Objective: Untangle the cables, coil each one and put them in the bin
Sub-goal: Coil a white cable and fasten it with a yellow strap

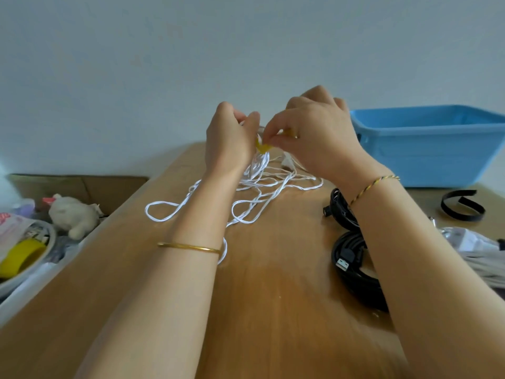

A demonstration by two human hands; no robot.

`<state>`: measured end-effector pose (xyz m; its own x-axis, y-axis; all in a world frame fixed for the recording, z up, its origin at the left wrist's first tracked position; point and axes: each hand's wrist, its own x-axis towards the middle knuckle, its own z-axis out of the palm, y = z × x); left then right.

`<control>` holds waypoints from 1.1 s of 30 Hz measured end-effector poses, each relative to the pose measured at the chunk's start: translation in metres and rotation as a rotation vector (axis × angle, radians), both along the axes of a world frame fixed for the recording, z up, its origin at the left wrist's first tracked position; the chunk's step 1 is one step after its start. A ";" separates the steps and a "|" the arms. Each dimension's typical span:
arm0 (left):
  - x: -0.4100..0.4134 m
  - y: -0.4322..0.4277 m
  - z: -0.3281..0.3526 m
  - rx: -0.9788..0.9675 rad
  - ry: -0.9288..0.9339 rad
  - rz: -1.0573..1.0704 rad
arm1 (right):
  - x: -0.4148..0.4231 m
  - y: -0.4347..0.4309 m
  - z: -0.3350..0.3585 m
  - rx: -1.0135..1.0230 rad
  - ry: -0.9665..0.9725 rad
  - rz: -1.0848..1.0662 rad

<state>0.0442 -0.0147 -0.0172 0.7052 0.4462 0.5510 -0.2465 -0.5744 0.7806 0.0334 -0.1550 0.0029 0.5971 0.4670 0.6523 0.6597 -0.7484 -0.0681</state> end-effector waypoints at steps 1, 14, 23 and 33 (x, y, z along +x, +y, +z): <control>0.000 0.001 0.000 0.021 0.005 0.006 | -0.001 0.000 0.000 -0.020 -0.016 0.016; -0.010 -0.003 0.000 0.152 -0.009 0.068 | 0.009 0.010 -0.016 0.050 0.033 0.096; -0.015 -0.010 0.002 0.147 -0.026 0.074 | 0.006 0.013 -0.022 0.155 -0.027 0.094; -0.009 -0.017 -0.001 0.119 0.002 0.029 | 0.002 0.019 -0.031 0.335 0.092 0.020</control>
